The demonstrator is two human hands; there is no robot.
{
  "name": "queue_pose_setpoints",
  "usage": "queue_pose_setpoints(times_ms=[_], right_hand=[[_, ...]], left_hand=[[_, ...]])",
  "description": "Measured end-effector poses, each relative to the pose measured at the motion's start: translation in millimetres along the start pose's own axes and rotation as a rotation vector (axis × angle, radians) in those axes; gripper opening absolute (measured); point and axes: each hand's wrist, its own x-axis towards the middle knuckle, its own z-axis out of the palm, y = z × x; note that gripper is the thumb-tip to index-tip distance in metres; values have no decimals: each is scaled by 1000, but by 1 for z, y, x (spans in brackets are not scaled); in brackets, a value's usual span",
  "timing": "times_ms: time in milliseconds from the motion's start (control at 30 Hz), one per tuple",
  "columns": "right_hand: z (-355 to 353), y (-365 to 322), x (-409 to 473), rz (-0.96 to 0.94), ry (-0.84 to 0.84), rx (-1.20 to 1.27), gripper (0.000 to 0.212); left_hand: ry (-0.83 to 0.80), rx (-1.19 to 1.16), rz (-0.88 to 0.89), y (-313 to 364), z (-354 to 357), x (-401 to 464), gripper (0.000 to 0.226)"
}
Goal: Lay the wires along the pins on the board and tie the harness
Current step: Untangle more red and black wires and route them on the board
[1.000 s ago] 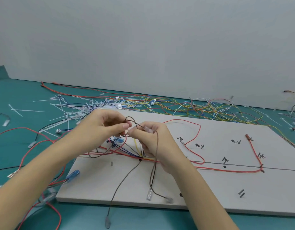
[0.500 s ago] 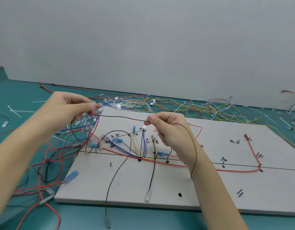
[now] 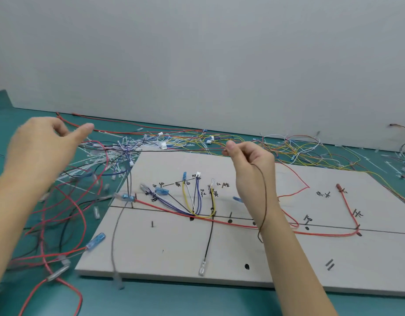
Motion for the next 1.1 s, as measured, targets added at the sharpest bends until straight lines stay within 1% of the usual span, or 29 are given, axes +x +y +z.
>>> queue_pose_setpoints(times_ms=[67,133,167,233,267,300,367,400,433,467,500,533,567,600,633,667,767,833,900,967,1000,1067,1100], right_hand=[[2,1,0,7,-42,-31,26],[2,2,0,35,-98,-40,27],[3,2,-1,52,-121,-40,27],[7,4,-4,73,-141,-52,26],[8,5,-4,75,-136,-69,25],[9,7,-5,73,-125,-93,25],[10,10,-6,65,-97,-158,27],[10,12,-6,57,-77,-185,29],[9,13,-6,47,-51,-198,31],[8,13,-5,35,-21,-199,32],[6,12,-4,24,14,-192,33],[3,10,-3,15,53,-179,34],[-1,9,0,10,98,-155,34],[-5,9,3,13,142,-122,34],[-9,9,5,23,175,-94,34],[-11,9,6,36,190,-88,33],[-8,10,4,60,161,-151,30],[-7,12,2,67,145,-219,29],[-9,13,3,75,159,-247,29],[-10,13,4,98,159,-223,28],[-10,14,3,108,158,-217,28],[-9,15,3,113,165,-255,28],[-11,16,3,112,173,-277,29]], left_hand=[[6,-4,23,-4,-3,3,74],[-25,-25,108,5,-1,-3,65],[-61,-34,156,11,2,-8,62],[-203,-56,194,29,9,-20,59],[-266,-43,205,37,10,-26,59],[-293,23,236,42,12,-31,59],[-230,237,361,50,15,-41,55],[-200,251,435,56,16,-48,50],[-230,205,507,61,19,-55,45],[-333,105,557,66,20,-62,39],[-482,-9,552,69,21,-69,34],[-638,-80,508,70,22,-74,29],[-742,-81,479,68,26,-78,25],[-758,-18,501,64,29,-78,19],[-712,40,537,61,32,-77,11],[-643,53,564,59,34,-75,10],[-469,-19,596,55,32,-62,14],[-368,9,614,49,30,-51,16],[-316,39,577,41,28,-44,19],[-312,31,488,36,26,-39,19],[-337,25,468,36,25,-37,19],[-417,-11,453,37,24,-34,16],[-474,-63,418,37,22,-33,15]])
